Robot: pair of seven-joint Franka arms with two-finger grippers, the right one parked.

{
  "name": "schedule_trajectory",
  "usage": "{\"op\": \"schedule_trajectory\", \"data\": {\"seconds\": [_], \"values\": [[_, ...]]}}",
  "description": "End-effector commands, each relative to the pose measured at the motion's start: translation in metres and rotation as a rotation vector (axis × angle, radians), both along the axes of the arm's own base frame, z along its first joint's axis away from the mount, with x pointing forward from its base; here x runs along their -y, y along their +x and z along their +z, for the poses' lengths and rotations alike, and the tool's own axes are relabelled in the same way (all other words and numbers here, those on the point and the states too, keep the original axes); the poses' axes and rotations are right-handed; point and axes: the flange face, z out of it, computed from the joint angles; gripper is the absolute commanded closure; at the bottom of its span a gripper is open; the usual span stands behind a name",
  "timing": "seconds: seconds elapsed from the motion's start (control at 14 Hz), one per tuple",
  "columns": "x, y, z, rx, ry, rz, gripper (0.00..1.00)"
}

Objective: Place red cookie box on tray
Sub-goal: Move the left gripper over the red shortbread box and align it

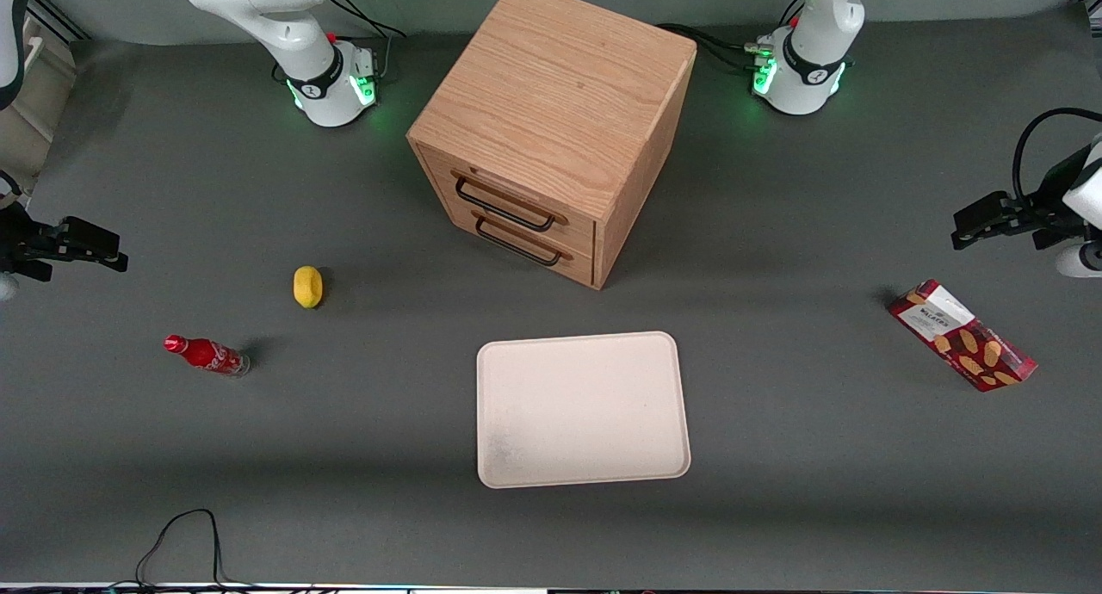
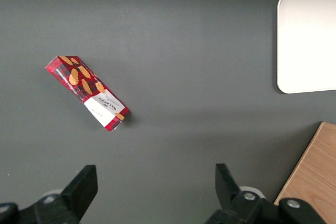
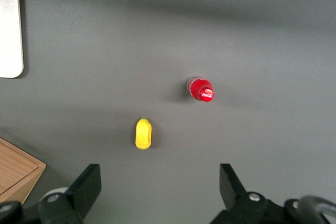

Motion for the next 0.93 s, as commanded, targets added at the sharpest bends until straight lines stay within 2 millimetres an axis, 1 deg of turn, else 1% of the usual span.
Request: {"op": "schedule_trajectory", "data": {"seconds": [0.0, 0.21, 0.36, 0.5, 0.71, 0.86], "values": [[0.001, 0.0, 0.002, -0.01, -0.011, 0.0, 0.0], [-0.003, -0.001, 0.001, -0.028, -0.011, 0.01, 0.0], [-0.011, -0.003, -0.003, -0.045, -0.002, 0.022, 0.0], [-0.037, -0.006, -0.012, -0.068, 0.003, 0.065, 0.0], [-0.088, -0.012, -0.025, -0.081, 0.005, 0.15, 0.0], [-0.131, -0.019, -0.034, -0.089, 0.004, 0.24, 0.0]]}}
